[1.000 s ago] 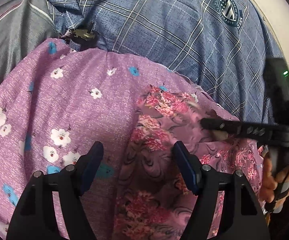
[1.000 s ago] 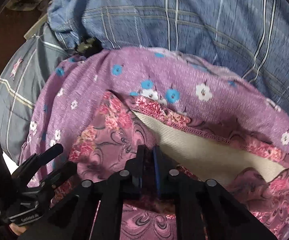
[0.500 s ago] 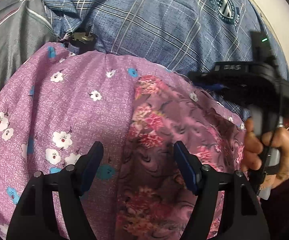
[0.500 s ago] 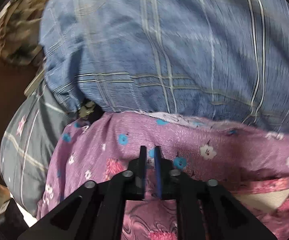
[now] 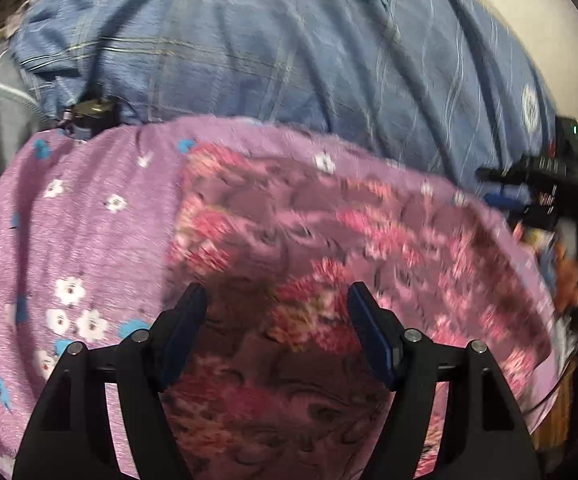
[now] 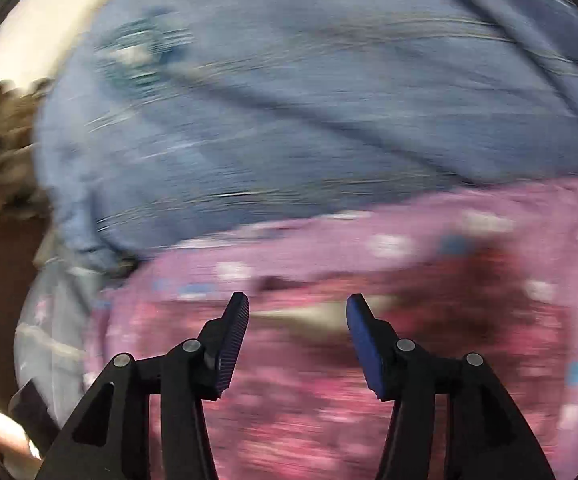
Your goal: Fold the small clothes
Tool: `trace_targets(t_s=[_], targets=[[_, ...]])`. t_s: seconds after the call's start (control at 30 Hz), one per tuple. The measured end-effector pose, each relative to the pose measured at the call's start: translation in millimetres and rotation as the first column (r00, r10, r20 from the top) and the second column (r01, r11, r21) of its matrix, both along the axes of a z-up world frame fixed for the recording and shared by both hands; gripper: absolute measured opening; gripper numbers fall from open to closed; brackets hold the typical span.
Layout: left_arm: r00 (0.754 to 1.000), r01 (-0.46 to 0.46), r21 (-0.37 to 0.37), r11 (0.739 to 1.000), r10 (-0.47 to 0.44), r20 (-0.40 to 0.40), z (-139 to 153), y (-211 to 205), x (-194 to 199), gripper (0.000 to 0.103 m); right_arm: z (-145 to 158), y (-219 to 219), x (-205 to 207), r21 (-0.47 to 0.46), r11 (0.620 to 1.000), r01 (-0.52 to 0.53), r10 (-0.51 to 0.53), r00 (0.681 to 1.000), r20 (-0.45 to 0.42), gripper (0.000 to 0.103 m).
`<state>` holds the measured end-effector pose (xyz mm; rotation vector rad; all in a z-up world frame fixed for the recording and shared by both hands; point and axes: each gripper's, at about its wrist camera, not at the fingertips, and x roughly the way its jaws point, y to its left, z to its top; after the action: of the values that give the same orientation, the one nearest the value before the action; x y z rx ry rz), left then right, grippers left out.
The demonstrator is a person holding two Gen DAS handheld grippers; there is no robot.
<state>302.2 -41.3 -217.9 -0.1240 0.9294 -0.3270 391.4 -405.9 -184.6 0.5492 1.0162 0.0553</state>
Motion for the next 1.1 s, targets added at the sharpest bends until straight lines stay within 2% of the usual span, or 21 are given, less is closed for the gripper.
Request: trace_targets(t_s=[0.07, 0.13, 0.2, 0.3, 0.37, 0.4, 0.47, 0.6, 0.7, 0.77, 0.83, 0.9, 0.93, 1.03, 1.1], targets=[[1.000, 0.003, 0.030, 1.000, -0.002, -0.017, -5.4, -5.7, 2.1, 0.072, -8.4, -22.2, 4.7, -0.006, 0.998, 0.060, -0.060, 0.997, -0.053, 0.054], [1.000, -0.008, 0.041, 0.999, 0.009, -0.030, -9.8, -7.5, 6.2, 0.072, -20.8, -32.7, 15.8, -0.028, 0.997, 0.076, -0.079, 0.990, -0.115, 0.054], [0.999, -0.016, 0.038, 0.999, 0.018, -0.034, -10.2, -8.4, 9.0, 0.073, -35.7, -33.9, 26.0, 0.011, 0.996, 0.085, -0.082, 0.984, -0.155, 0.054], [0.999, -0.019, 0.043, 0.999, 0.021, -0.037, -11.0, -10.8, 11.3, 0.073, -55.3, -25.5, 39.6, -0.017, 0.993, 0.113, -0.114, 0.968, -0.225, 0.053], [0.999, -0.019, 0.044, 0.999, 0.020, -0.041, -12.9, -11.4, 13.5, 0.073, -66.2, -22.4, 46.3, -0.049, 0.990, 0.129, -0.137, 0.959, -0.249, 0.047], [0.999, -0.018, 0.044, 0.999, 0.020, -0.043, -13.3, -11.6, 15.0, 0.073, -70.8, -22.7, 47.9, -0.068, 0.988, 0.141, -0.154, 0.954, -0.256, 0.033], [0.999, -0.017, 0.037, 0.999, 0.019, -0.047, -14.1, -10.5, 17.0, 0.074, -73.7, -22.1, 50.0, -0.078, 0.984, 0.161, -0.175, 0.955, -0.238, 0.000], [0.998, -0.024, 0.021, 0.999, 0.025, -0.054, -13.4, -8.1, 16.4, 0.074, -50.3, -39.3, 38.0, -0.029, 0.967, 0.252, -0.254, 0.964, -0.082, 0.000], [0.998, -0.024, 0.025, 0.999, 0.026, -0.052, -12.9, -8.2, 15.8, 0.074, -48.0, -43.7, 39.5, 0.026, 0.971, 0.238, -0.235, 0.968, -0.091, 0.000], [0.998, -0.027, 0.025, 0.999, 0.028, -0.052, -13.3, -7.7, 16.8, 0.074, -49.2, -41.9, 40.5, 0.077, 0.983, 0.165, -0.153, 0.979, -0.135, 0.005], [0.998, -0.028, 0.028, 0.999, 0.030, -0.050, -13.8, -8.5, 15.8, 0.074, -49.7, -41.9, 39.3, 0.070, 0.982, 0.176, -0.160, 0.968, -0.193, 0.016], [0.998, -0.027, 0.030, 0.999, 0.028, -0.048, -13.9, -9.0, 15.4, 0.074, -51.8, -45.2, 34.5, 0.088, 0.982, 0.167, -0.146, 0.968, -0.205, 0.054], [0.998, -0.026, 0.033, 0.999, 0.028, -0.052, -13.6, -9.0, 14.6, 0.074, -52.4, -47.4, 28.8, 0.088, 0.983, 0.160, -0.138, 0.966, -0.216, 0.061], [0.998, -0.022, 0.029, 0.999, 0.024, -0.064, -9.1, -7.1, 7.9, 0.074, -51.1, -39.0, 7.3, 0.061, 0.992, 0.109, -0.094, 0.973, -0.209, 0.063], [0.999, -0.018, 0.034, 0.999, 0.019, -0.048, -4.3, -5.3, 0.5, 0.074, -55.4, -29.2, -0.4, 0.044, 0.997, 0.057, -0.047, 0.979, -0.197, 0.059]])
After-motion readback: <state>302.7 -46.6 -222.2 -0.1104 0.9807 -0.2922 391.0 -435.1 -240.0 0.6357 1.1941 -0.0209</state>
